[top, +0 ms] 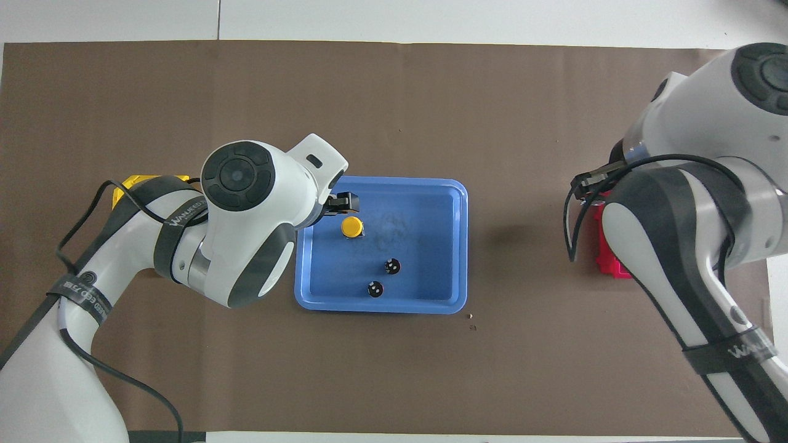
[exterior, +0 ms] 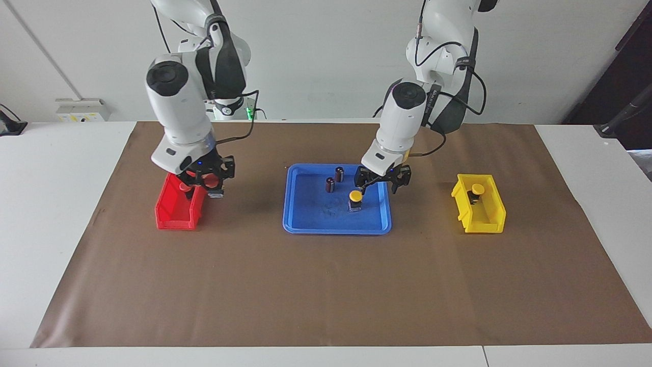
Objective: Sort red and yellow buttons by color
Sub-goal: 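Carry the red button toward the red bin while the left gripper grasps yellow, then release the red button in the red bin while the left gripper places yellow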
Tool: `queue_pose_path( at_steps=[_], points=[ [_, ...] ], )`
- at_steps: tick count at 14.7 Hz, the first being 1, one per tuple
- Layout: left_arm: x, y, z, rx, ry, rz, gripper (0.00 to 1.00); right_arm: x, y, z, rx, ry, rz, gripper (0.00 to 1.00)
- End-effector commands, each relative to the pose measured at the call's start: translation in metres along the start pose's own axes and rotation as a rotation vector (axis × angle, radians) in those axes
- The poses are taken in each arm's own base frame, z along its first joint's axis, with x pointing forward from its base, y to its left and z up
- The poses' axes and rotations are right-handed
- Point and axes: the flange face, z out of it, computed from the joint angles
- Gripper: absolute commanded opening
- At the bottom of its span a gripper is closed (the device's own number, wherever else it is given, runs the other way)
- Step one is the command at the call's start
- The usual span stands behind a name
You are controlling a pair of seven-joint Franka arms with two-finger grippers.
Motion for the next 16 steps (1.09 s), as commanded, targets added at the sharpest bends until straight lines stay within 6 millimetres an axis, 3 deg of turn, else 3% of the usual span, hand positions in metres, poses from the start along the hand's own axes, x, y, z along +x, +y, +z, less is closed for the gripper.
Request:
queue_pose_path(
  at_steps=[1, 2, 6, 7, 8, 9, 11, 13, 15, 16],
  points=[
    [-0.006, 0.016, 0.018, 0.017, 0.007, -0.018, 0.94, -0.025, 0.033, 0.026, 0.006, 0.021, -0.054, 0.11],
    [-0.008, 0.019, 0.023, 0.02, 0.003, -0.024, 0.91, -0.03, 0.047, 0.032, -0.007, 0.059, -0.069, 0.11],
    [-0.011, 0.023, 0.036, 0.028, -0.01, -0.036, 0.8, -0.05, 0.056, 0.067, -0.028, 0.103, -0.058, 0.11],
    [-0.016, 0.029, 0.037, 0.027, -0.013, -0.041, 0.64, -0.053, 0.054, 0.071, -0.036, 0.121, -0.055, 0.11],
    [-0.016, 0.029, 0.039, 0.029, -0.015, -0.051, 0.23, -0.056, 0.053, 0.078, -0.033, 0.117, -0.053, 0.11],
    [-0.016, 0.03, 0.044, 0.031, -0.017, -0.054, 0.03, -0.059, 0.06, 0.084, -0.032, 0.119, -0.04, 0.11],
    [-0.013, 0.032, 0.039, 0.028, -0.022, -0.061, 0.02, -0.062, 0.062, 0.094, -0.037, 0.133, -0.033, 0.11],
    [-0.003, 0.033, 0.019, 0.037, -0.04, -0.072, 0.02, -0.061, 0.065, 0.109, -0.03, 0.133, -0.025, 0.11],
    [0.02, 0.01, -0.006, 0.065, -0.06, -0.103, 0.01, -0.061, 0.062, 0.111, -0.013, 0.144, -0.009, 0.11],
    [0.037, -0.02, -0.017, 0.075, -0.063, -0.135, 0.01, -0.064, 0.058, 0.118, -0.014, 0.147, -0.01, 0.11]
  ],
)
